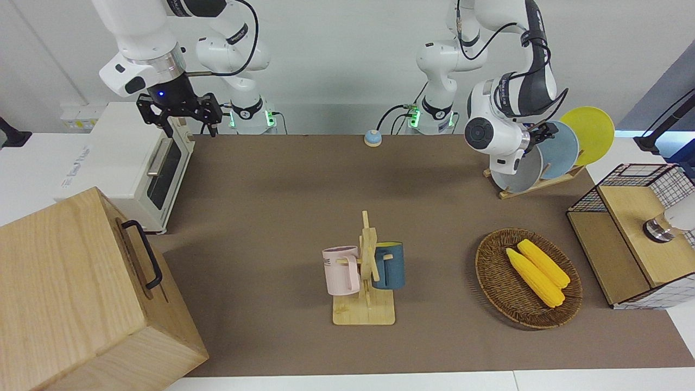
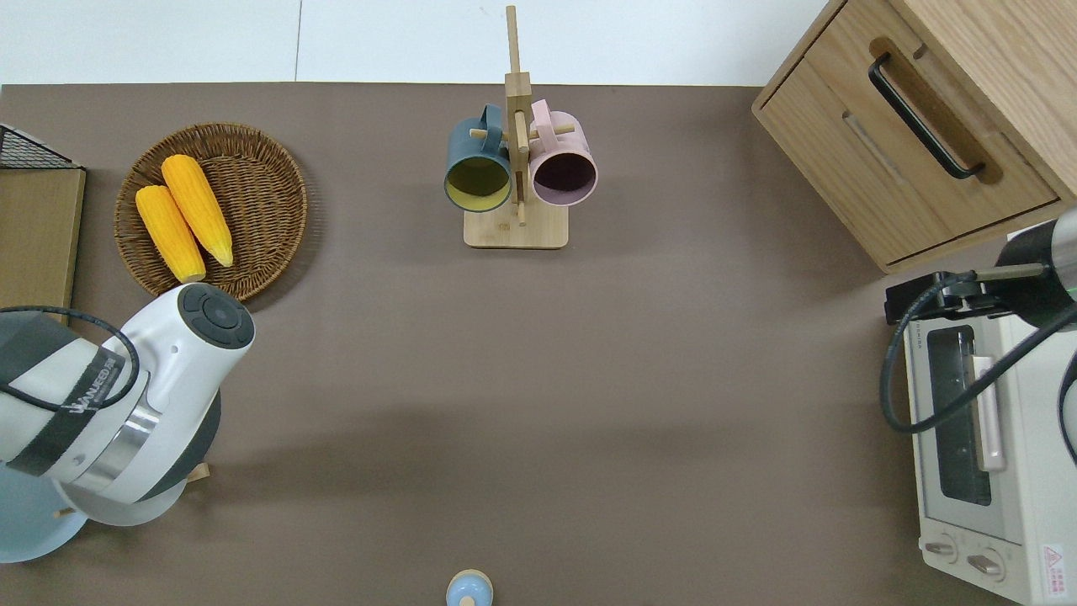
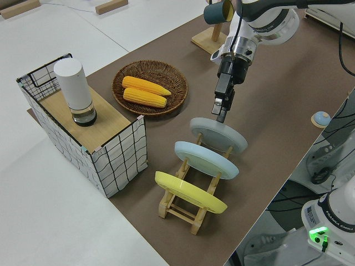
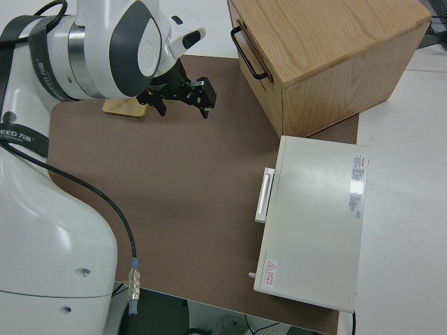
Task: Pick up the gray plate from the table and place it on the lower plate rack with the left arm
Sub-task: 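Lower the gray plate upright into the rack slot beside the blue plate, then open the left gripper and withdraw it away from the rack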
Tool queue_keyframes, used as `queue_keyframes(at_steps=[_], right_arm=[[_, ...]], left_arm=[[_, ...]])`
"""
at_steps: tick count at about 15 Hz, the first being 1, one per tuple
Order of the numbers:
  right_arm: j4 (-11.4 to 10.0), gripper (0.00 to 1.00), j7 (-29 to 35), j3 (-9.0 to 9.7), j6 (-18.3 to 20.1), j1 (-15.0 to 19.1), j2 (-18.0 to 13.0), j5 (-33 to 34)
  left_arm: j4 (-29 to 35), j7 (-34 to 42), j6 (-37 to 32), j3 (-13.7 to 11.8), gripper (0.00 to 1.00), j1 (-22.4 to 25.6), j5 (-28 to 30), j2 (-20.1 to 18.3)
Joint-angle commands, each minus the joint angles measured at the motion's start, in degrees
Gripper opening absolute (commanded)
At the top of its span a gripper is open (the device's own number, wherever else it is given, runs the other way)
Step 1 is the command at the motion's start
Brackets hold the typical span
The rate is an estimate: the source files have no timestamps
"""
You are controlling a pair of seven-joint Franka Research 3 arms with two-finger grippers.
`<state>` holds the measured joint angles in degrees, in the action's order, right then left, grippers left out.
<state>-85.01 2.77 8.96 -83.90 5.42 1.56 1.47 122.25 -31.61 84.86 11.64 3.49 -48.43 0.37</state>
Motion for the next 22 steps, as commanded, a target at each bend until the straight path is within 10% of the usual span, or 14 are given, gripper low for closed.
queue_keyframes(at_steps=[1, 12, 22], right_arm=[[0.4, 0.983, 0.2, -0.34, 0.1, -0.4, 0.0, -0.2], [0.4, 0.983, 0.2, -0.34, 0.1, -0.4, 0.0, -0.2], [0.4, 0.983, 0.2, -0.34, 0.1, -0.4, 0.0, -0.2]], left_arm=[[-3.8, 0.3, 0.7, -0.2, 1.0, -0.3, 5.6, -1.0], [-25.2, 9.9, 0.0, -0.4, 1.0, 0.3, 35.8, -0.7], [-28.4, 21.2, 3.2, -0.8, 1.0, -0.2, 50.5, -0.4]])
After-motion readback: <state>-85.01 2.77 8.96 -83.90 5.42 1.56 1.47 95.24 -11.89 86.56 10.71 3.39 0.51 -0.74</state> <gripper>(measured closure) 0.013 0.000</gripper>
